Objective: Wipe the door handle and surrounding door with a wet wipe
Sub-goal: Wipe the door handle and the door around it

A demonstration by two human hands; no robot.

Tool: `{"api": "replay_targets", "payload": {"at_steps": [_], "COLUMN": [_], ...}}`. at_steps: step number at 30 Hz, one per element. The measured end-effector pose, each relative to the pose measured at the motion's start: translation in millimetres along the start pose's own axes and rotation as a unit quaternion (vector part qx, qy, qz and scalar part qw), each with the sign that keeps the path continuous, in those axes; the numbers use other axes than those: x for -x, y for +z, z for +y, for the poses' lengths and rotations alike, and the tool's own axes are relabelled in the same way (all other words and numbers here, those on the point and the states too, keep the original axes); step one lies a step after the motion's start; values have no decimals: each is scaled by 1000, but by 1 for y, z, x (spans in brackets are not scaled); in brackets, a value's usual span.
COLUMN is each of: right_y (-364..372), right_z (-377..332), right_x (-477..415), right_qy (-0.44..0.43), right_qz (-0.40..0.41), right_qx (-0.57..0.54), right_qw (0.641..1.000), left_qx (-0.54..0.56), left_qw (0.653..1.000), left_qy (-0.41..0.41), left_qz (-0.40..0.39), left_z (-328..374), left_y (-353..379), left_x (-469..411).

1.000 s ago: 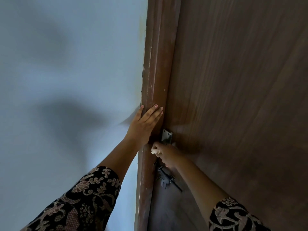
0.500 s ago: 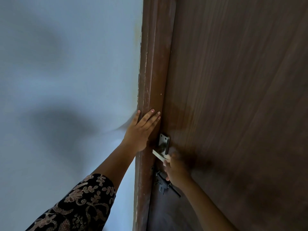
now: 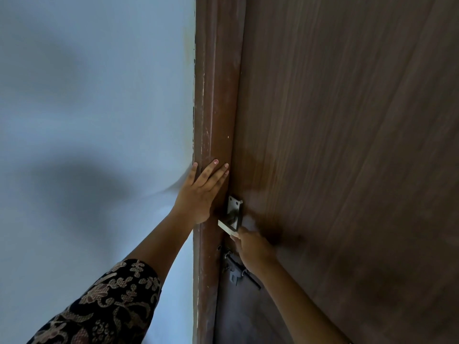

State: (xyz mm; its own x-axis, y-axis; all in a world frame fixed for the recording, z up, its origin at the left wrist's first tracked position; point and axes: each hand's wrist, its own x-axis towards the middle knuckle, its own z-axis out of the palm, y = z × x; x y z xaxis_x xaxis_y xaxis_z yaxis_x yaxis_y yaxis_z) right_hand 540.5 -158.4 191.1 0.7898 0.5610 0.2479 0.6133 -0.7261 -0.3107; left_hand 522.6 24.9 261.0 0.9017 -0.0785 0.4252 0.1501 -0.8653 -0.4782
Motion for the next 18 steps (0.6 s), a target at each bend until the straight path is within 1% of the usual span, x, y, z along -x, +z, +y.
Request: {"api": "replay_targets", "payload": {"at_steps": [2, 6, 7, 8, 9, 11, 12, 13, 14, 15, 16, 18], "right_y": [-7, -29, -35, -42, -48, -58, -62, -67, -72, -73, -69, -49], "right_z": [4, 14, 14, 11, 7, -4, -7, -9, -10, -9, -6, 5], "right_x": [10, 25, 29, 32, 33, 25, 16, 7, -1, -7, -10, -7], "right_qy": [-13, -1, -10, -37, -69, -111, -126, -135, -128, -120, -131, -160], "right_qz": [14, -29, -22, 14, 67, 168, 207, 226, 217, 177, 136, 16], "right_qx": [7, -6, 20, 75, 147, 252, 293, 334, 372, 405, 457, 578], "right_qw": [1000, 1000, 1000, 996, 985, 946, 925, 905, 893, 889, 869, 800], "left_qx": [0, 6, 8, 9, 9, 8, 6, 1, -3, -4, -2, 6], "left_qw": [1000, 1000, 1000, 1000, 1000, 1000, 1000, 1000, 1000, 1000, 1000, 1000], "left_qy": [-2, 2, 2, 2, 3, 5, 5, 5, 5, 6, 6, 6], "left_qz": [3, -4, -3, -1, 0, -2, -2, -1, 1, 2, 3, 2], "left_z": [-1, -1, -1, -1, -1, -2, -1, -2, -1, -1, -1, -1], "left_y": [0, 2, 2, 2, 2, -1, -1, -1, -1, -1, -1, -2], "left_x": [0, 0, 0, -1, -1, 0, 1, 1, 2, 2, 2, 2]}}
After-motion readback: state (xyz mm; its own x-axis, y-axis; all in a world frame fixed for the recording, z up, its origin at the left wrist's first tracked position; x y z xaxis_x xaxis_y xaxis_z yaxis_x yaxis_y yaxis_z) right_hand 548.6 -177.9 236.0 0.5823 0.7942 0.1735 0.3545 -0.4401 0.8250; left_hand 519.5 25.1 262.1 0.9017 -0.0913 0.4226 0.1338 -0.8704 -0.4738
